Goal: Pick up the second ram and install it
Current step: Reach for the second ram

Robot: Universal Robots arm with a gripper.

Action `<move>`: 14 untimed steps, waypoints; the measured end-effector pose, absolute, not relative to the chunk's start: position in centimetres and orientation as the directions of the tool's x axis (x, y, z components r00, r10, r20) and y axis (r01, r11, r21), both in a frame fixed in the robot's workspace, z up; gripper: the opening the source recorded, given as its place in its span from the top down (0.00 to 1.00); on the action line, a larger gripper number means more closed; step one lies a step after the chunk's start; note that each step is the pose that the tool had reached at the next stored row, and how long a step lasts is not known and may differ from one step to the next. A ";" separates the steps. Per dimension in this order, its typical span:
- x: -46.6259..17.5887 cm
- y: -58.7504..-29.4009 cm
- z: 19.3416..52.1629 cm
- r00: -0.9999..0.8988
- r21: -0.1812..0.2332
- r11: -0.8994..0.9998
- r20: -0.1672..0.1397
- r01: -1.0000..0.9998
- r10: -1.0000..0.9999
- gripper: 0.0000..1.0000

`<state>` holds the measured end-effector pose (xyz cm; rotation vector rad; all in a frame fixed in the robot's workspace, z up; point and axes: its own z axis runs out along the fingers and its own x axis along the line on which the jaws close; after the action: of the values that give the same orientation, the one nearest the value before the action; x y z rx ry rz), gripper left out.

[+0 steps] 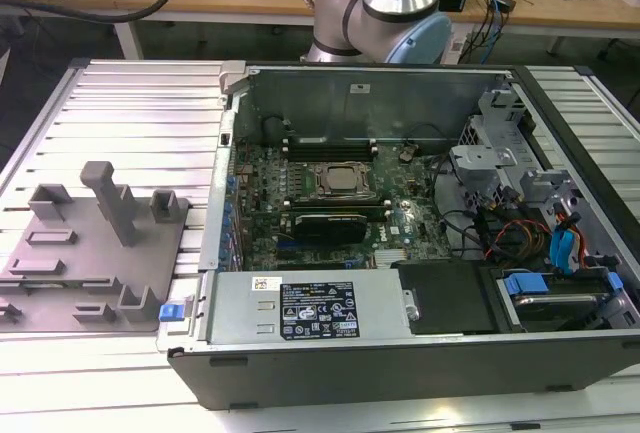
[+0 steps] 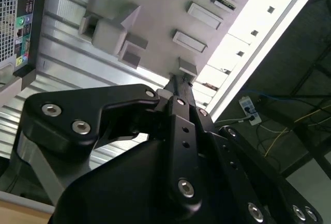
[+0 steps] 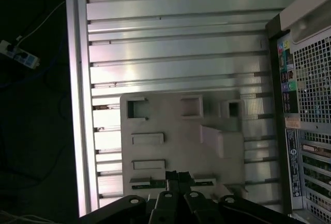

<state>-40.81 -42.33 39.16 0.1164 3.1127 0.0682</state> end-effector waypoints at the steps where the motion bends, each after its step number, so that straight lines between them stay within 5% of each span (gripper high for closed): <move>1: -40.8 -42.5 39.2 -0.997 0.045 0.996 -0.024 0.074 0.075 0.89; 14: -40.8 -45.8 39.1 -0.997 0.044 0.996 -0.024 0.074 0.075 0.89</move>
<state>-40.81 -45.81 39.06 0.1166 3.1127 0.0672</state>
